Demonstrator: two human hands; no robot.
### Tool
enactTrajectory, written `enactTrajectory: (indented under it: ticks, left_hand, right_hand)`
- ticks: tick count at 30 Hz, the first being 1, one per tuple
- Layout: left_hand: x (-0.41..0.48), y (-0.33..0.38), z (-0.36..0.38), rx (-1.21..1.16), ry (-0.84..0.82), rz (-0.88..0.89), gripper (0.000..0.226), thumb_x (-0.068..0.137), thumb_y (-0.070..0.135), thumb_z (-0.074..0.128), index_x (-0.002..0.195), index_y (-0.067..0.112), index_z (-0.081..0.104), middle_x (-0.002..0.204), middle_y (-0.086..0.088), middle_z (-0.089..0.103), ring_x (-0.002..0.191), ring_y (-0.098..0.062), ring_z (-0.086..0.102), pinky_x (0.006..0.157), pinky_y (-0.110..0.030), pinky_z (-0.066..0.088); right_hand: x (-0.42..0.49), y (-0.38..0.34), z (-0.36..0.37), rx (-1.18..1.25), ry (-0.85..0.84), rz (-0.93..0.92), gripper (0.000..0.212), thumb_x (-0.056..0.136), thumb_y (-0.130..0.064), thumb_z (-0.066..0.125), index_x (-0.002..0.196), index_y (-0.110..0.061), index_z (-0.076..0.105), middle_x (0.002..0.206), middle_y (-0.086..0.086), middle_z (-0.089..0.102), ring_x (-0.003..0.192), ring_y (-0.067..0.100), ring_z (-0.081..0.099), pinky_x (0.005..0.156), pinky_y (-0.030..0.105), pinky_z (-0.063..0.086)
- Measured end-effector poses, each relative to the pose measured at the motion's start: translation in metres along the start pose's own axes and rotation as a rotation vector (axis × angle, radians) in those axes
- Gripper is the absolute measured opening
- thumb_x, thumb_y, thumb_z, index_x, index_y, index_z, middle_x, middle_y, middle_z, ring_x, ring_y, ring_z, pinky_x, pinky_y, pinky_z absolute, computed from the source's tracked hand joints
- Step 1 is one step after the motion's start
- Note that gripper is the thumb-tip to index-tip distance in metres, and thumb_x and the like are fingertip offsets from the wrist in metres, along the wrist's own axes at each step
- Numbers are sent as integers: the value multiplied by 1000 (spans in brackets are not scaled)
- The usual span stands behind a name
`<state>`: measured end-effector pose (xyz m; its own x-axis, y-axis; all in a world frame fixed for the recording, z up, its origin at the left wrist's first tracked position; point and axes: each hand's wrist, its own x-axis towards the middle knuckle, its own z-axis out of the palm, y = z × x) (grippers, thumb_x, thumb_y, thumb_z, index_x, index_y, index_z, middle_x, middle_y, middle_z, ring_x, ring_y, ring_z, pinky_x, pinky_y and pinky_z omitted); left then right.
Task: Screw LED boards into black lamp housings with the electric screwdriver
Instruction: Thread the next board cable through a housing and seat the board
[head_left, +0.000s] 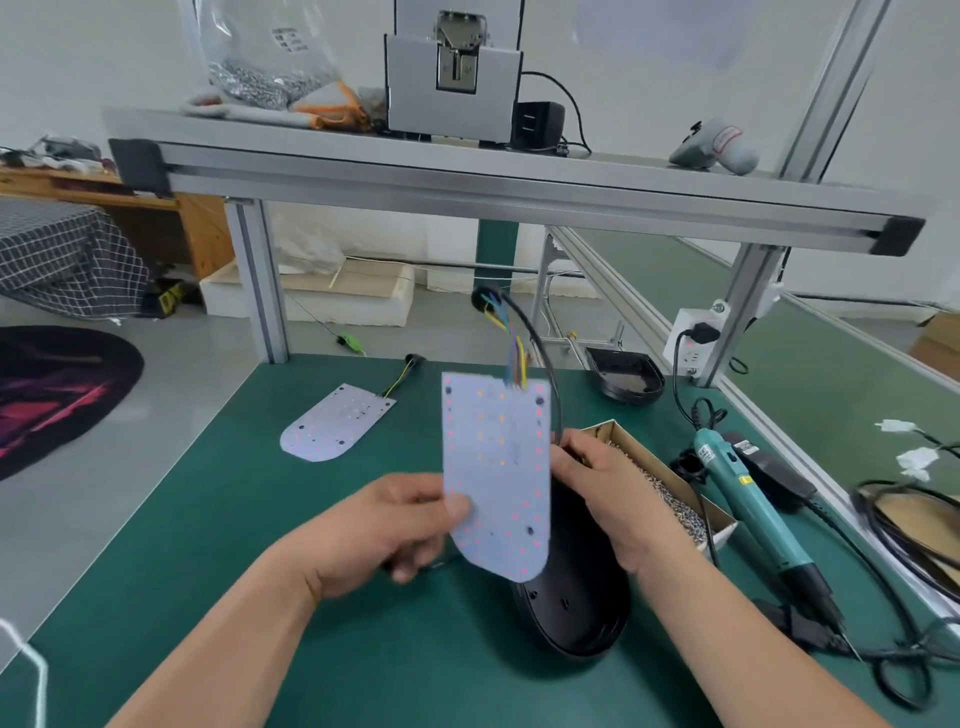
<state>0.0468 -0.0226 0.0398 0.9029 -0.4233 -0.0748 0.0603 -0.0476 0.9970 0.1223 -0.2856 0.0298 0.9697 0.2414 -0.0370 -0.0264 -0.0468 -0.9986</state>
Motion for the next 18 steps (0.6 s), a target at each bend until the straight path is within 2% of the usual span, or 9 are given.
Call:
enactTrajectory:
  ticks: [1, 3, 5, 8, 10, 12, 14, 16, 18]
  left_hand:
    - [2, 1, 7, 95, 29, -3, 38, 90, 51, 74, 114, 22, 78, 88, -6, 61, 65, -17, 50, 49, -24, 39]
    - [5, 3, 15, 124, 81, -7, 37, 91, 47, 71, 115, 20, 78, 104, 0, 69, 72, -17, 60, 51, -27, 48]
    - [6, 4, 19, 50, 84, -52, 39, 90, 48, 71, 108, 14, 78, 96, -6, 72, 69, -20, 61, 53, -30, 53]
    - [7, 4, 22, 48, 79, -102, 37, 91, 46, 68, 100, 10, 75, 87, -8, 73, 68, -24, 63, 56, -33, 54]
    - [8, 2, 22, 42, 88, -104, 35, 92, 45, 67, 101, 12, 76, 91, -10, 76, 71, -24, 66, 56, -32, 53]
    - [9, 1, 22, 21, 98, -93, 36, 93, 45, 65, 108, 14, 77, 100, -12, 79, 77, -24, 70, 57, -32, 55]
    - [10, 0, 23, -8, 124, -90, 36, 93, 47, 64, 110, 18, 77, 105, -11, 80, 80, -25, 72, 58, -32, 56]
    - [11, -2, 25, -22, 161, -92, 35, 92, 51, 64, 110, 24, 78, 108, -7, 80, 84, -25, 74, 59, -31, 57]
    - [13, -3, 26, -19, 167, -87, 35, 93, 54, 63, 112, 29, 78, 113, -4, 80, 89, -26, 77, 59, -30, 58]
  right_hand:
    - [-1, -1, 0, -18, -21, -24, 14, 104, -23, 67, 112, -14, 74, 116, 14, 77, 109, 37, 72, 98, 52, 54]
    - [-4, -3, 1, -1, -68, -60, 24, 95, -20, 69, 116, -14, 76, 120, 11, 78, 116, 35, 72, 104, 54, 55]
    - [-6, -4, 3, 4, -81, -58, 32, 88, -16, 65, 117, -14, 77, 119, 7, 78, 116, 30, 73, 105, 52, 55]
    - [-5, -3, 6, -23, 8, -52, 29, 89, -20, 63, 115, -20, 76, 116, 1, 79, 118, 27, 72, 106, 50, 54]
    - [-3, -4, 7, 32, 92, -33, 30, 94, -32, 64, 120, -22, 73, 122, 0, 76, 122, 24, 69, 111, 51, 50]
    - [-2, -5, 9, 140, 99, 16, 47, 91, -47, 63, 122, -14, 70, 128, 11, 72, 124, 28, 67, 115, 56, 46]
    - [-3, -10, 11, 225, 68, 55, 59, 91, -59, 59, 118, -6, 68, 129, 21, 70, 113, 31, 70, 108, 55, 49]
    - [-6, -12, 13, 230, 18, 12, 68, 94, -68, 56, 110, -3, 66, 115, 19, 74, 98, 27, 70, 94, 47, 54]
    - [-9, -10, 12, 85, -46, -95, 55, 96, -55, 64, 99, 0, 64, 97, 8, 72, 89, 19, 65, 85, 38, 50]
